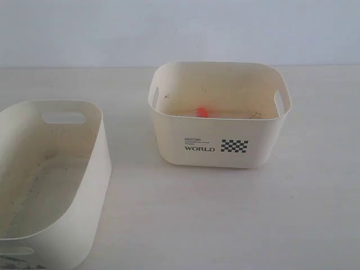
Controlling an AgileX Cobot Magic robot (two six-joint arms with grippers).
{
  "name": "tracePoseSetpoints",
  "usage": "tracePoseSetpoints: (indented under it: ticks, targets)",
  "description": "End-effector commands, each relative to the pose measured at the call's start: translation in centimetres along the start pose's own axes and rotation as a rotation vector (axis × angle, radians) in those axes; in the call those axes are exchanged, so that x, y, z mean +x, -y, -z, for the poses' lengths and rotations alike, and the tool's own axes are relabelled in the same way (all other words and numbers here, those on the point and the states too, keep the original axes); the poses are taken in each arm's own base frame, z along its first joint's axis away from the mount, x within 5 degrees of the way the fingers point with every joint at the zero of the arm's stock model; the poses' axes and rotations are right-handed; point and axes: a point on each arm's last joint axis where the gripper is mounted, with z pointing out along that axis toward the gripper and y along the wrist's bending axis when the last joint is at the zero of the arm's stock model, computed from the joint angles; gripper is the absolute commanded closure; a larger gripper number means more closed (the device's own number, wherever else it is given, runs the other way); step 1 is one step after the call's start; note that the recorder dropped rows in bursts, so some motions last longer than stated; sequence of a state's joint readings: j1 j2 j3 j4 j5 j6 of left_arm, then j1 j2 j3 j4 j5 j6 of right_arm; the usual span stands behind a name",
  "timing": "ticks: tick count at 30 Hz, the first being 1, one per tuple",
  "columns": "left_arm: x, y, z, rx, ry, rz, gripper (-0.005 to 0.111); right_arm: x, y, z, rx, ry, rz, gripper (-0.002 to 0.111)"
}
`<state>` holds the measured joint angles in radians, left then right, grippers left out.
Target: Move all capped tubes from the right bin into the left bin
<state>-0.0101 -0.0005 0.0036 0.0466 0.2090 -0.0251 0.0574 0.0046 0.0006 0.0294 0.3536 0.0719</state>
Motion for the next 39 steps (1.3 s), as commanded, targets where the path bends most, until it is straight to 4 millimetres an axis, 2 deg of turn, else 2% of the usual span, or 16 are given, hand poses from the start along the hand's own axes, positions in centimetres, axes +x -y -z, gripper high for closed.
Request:
tracePoseSetpoints:
  ticks: [1, 26, 32, 36, 39]
  targets:
    - [-0.1, 0.0, 0.0, -0.001, 0.002, 0.007, 0.102, -0.1, 0.0, 0.0, 0.005, 0.011, 0.012, 0.108]
    - [-0.1, 0.0, 0.0, -0.001, 0.002, 0.007, 0.102, -0.2, 0.0, 0.0, 0.005, 0.018, 0.019, 0.108]
    - [-0.1, 0.0, 0.0, -0.001, 0.002, 0.007, 0.102, -1.6, -0.1, 0.2, -0.001, 0.176, 0.062, 0.108]
    - [-0.1, 0.0, 0.0, -0.001, 0.002, 0.007, 0.102, -3.0, -0.2, 0.6, -0.011, 0.338, 0.062, 0.108]
    - [-0.1, 0.0, 0.0, -0.001, 0.002, 0.007, 0.102, -4.6, -0.4, 1.3, -0.022, 0.529, 0.067, 0.108]
